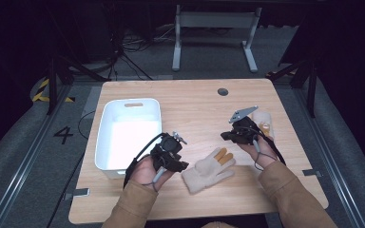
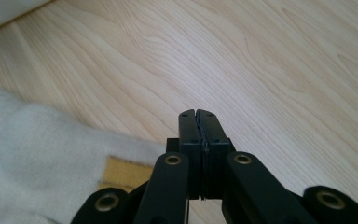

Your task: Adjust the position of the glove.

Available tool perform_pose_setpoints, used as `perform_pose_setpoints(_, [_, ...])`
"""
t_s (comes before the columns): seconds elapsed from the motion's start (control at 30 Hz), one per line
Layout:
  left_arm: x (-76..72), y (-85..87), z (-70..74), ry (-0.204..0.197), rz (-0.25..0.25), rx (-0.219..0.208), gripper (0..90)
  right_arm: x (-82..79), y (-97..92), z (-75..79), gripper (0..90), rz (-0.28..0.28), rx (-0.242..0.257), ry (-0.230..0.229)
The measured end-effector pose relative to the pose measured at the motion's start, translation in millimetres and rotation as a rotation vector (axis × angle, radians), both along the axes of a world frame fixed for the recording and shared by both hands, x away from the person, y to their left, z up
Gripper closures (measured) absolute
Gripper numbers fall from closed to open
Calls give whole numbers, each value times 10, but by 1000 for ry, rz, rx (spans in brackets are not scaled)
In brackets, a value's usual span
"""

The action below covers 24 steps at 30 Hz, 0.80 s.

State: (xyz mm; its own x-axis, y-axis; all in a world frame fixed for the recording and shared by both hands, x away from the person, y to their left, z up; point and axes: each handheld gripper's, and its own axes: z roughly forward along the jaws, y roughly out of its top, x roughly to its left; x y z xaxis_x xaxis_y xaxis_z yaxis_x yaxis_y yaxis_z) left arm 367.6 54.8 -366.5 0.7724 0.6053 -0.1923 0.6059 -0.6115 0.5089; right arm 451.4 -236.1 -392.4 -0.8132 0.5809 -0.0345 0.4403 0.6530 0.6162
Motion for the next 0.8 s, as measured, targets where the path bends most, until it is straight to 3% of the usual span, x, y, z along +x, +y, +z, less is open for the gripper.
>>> perform_pose_setpoints(0.1, [1,46,15,-7,9,2,553,-4,-29,-22,897,-9,-6,3])
perform_pose_setpoints(0.33, [-28,95,31,11,-36,12,524,31,-65,-39,897,-1,19,24])
perform_pose_setpoints(0.8, [-235,35,62,30,-92,31,479,121,233,-196,895,59,-28,55])
